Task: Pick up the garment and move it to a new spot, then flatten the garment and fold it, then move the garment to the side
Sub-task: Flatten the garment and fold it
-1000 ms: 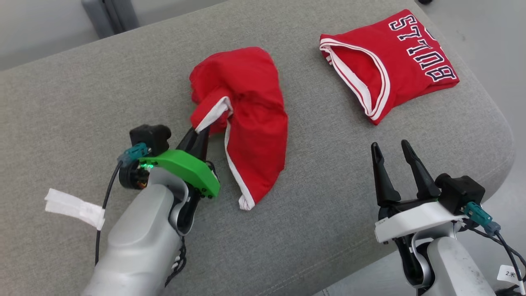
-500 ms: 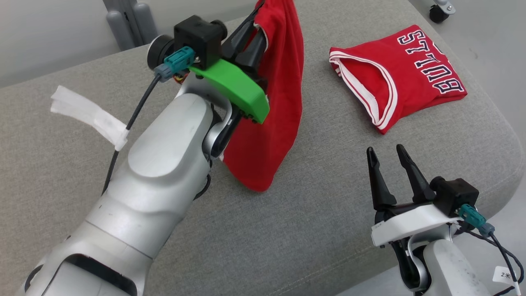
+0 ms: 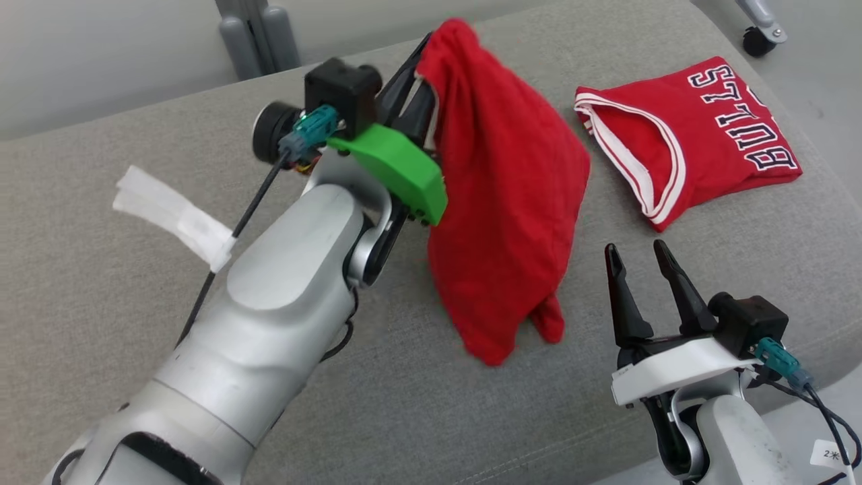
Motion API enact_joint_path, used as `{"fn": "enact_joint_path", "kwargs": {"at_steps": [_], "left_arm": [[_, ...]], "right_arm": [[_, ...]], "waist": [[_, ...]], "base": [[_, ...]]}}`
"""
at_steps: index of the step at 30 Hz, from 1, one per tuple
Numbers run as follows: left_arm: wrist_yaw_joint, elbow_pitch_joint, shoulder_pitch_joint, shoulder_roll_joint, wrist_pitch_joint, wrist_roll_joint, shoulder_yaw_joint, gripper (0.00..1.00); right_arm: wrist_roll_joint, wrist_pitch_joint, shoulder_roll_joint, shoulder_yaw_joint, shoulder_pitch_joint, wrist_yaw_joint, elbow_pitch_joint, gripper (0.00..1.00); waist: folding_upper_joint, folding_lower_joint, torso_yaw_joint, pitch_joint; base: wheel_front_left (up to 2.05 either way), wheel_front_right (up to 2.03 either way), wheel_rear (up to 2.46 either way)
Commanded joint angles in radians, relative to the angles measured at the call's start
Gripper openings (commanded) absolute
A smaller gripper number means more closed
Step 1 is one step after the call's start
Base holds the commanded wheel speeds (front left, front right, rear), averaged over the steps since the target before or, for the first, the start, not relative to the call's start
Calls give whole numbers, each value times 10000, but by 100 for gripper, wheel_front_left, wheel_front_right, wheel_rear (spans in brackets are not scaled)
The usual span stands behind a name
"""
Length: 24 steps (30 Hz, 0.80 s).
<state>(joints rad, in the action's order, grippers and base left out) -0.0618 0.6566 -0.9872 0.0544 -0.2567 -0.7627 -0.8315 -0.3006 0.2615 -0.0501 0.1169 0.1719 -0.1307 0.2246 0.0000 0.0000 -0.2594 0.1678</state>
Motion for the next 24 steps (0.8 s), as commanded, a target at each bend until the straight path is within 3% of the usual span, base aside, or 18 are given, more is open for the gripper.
{"fn": "enact_joint_path", "kwargs": {"at_steps": [1,11,16,17,18,19,24], "left_arm": [[-51,267,350,265,-64,-150,188,0],[-363,532,2832,1806,-87,176,2045,0],[-275,739,3666,1971,-83,393,2517,0],[-243,794,3799,1953,-82,444,2580,15],[-195,839,3901,1919,-82,486,2625,68],[-169,855,4002,1880,-82,525,2716,100],[-16,916,4658,1756,-83,600,3132,100]], "right_arm": [[67,30,-8,-24,-23,-1,-52,100],[304,-95,-13,-129,-81,-1,-195,100],[365,-223,-11,-148,-156,-1,-286,100],[370,-246,-13,-144,-164,-1,-307,100],[377,-274,-13,-147,-176,-1,-325,100],[392,-283,-14,-155,-183,-1,-349,100],[409,-382,-13,-206,-215,-1,-460,100]], "waist": [[0,0,469,84],[0,0,1724,10],[0,0,2089,-70],[0,0,2137,-87],[0,0,2175,-101],[0,0,2211,-115],[0,0,2312,-176]], "base": [[0,0,0],[0,0,0],[0,0,0],[0,0,0],[0,0,0],[0,0,0],[0,0,0]]}}
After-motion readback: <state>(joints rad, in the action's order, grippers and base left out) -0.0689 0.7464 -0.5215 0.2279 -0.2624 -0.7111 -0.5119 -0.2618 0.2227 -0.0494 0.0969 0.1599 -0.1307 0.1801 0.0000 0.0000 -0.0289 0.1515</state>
